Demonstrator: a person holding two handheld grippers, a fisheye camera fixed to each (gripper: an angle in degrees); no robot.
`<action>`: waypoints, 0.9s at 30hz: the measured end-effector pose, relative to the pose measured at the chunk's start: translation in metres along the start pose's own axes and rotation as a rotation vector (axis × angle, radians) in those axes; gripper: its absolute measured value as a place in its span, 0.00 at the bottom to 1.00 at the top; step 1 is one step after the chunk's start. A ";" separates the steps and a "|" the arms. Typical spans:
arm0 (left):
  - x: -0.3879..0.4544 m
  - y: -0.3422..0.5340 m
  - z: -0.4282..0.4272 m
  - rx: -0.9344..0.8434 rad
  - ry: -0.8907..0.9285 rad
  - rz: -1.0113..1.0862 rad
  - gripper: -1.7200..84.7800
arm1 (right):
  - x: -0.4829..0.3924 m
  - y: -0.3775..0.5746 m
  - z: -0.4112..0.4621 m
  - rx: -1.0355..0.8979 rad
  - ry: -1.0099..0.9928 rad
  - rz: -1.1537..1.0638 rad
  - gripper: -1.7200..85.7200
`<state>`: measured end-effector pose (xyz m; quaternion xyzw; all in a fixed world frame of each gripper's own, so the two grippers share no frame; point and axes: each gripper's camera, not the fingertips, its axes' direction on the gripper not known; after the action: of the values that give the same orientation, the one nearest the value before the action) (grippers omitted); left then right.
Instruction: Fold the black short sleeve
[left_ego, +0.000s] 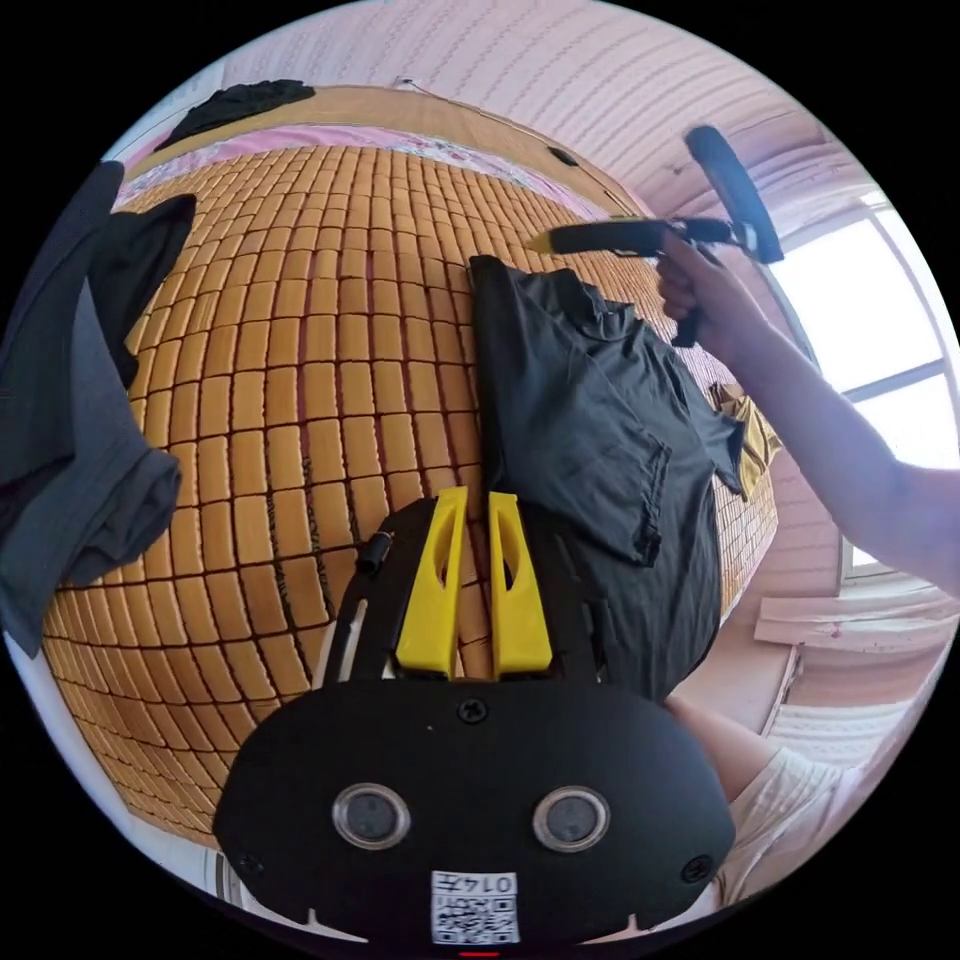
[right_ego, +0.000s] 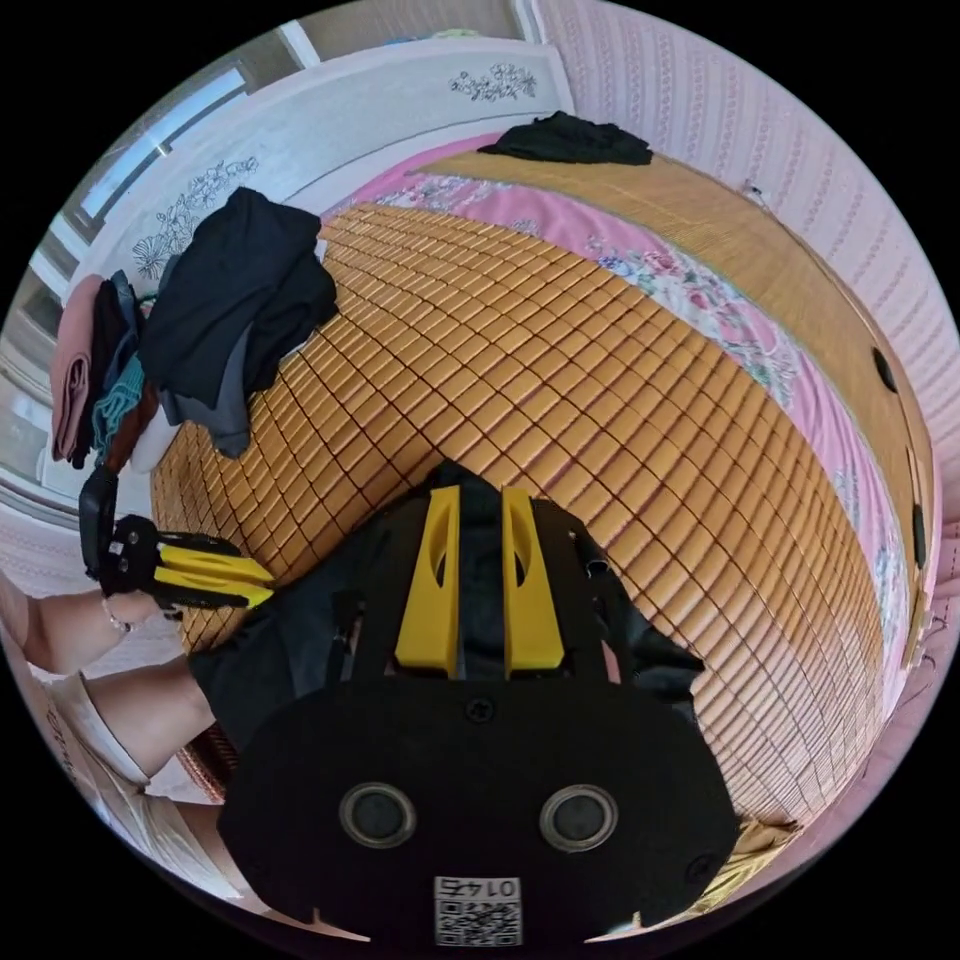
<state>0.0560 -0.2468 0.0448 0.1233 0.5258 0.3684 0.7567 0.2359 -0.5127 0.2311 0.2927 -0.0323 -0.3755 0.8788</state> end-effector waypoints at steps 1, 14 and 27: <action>0.003 0.000 -0.005 0.012 -0.001 0.001 0.07 | 0.002 0.023 -0.015 -0.002 0.028 -0.003 0.10; 0.138 -0.069 0.024 -0.115 0.154 0.481 0.08 | 0.021 0.394 -0.107 -0.001 0.145 0.959 0.14; 0.377 -0.176 0.161 -0.216 0.316 0.764 0.09 | 0.071 0.529 -0.149 0.270 0.170 1.312 0.12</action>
<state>0.3408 -0.0784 -0.2550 0.1714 0.5102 0.6896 0.4846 0.6673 -0.1990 0.3814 0.3483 -0.1807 0.2678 0.8799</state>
